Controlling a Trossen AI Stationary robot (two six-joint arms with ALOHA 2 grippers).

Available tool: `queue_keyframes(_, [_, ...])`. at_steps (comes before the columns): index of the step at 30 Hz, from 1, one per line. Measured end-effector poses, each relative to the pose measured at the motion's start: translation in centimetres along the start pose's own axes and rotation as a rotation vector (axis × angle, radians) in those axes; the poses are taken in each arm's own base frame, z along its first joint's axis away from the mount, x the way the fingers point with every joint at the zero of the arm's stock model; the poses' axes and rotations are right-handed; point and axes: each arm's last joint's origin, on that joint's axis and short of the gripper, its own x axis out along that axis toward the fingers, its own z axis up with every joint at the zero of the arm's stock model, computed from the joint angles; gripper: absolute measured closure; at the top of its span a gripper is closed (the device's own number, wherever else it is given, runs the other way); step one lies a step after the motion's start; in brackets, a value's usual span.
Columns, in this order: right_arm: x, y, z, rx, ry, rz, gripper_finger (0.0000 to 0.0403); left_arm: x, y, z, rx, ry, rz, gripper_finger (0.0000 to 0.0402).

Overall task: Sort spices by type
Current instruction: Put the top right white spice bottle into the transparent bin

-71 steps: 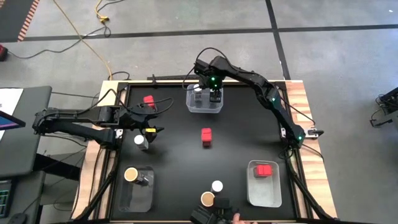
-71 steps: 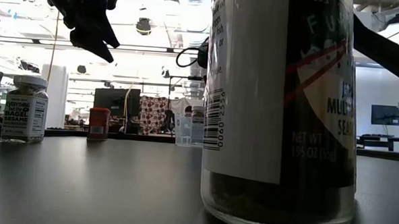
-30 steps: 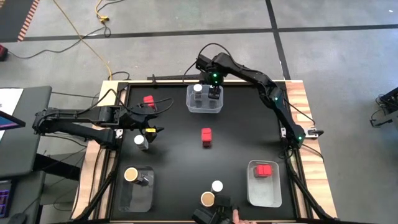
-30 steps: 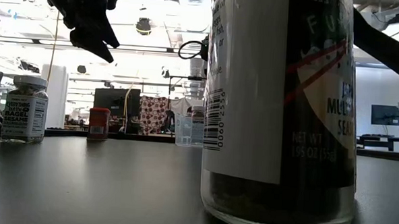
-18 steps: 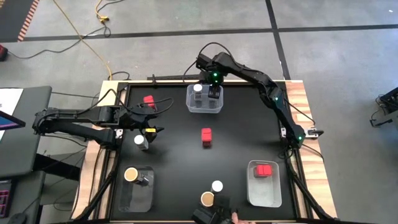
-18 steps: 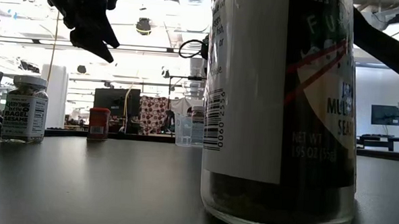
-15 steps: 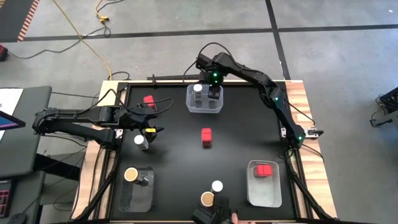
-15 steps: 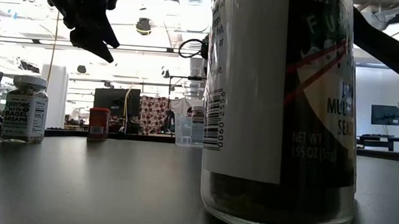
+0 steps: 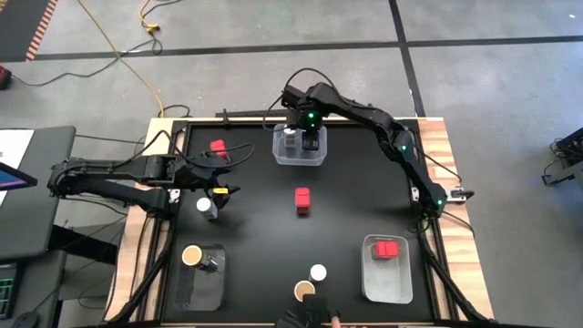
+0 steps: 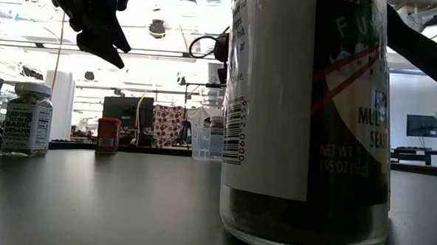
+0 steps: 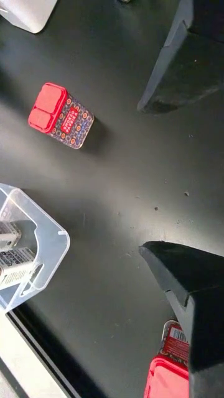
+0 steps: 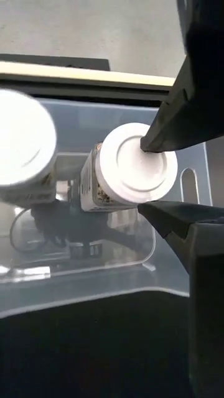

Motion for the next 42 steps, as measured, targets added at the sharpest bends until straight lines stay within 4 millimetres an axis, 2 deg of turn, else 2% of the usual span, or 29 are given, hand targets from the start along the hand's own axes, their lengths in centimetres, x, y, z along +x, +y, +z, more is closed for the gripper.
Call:
queue_keyframes(6, [0.0, 0.3, 0.2, -0.047, -0.003, -0.001, 0.0244, 0.0, 0.0, 0.0, 0.000, 0.000, 0.000, 0.0068])
queue_keyframes(21, [0.2, -1.4, -0.6, -0.008, -0.002, -0.017, 0.0244, 0.0, 0.0, 0.0, -0.001, 0.000, 0.000, 0.0068])
queue_keyframes(42, [0.1, -0.4, -0.2, -0.058, 0.009, -0.011, 0.0243, 0.0, 0.0, 0.0, 0.018, -0.001, 0.001, 0.0068])
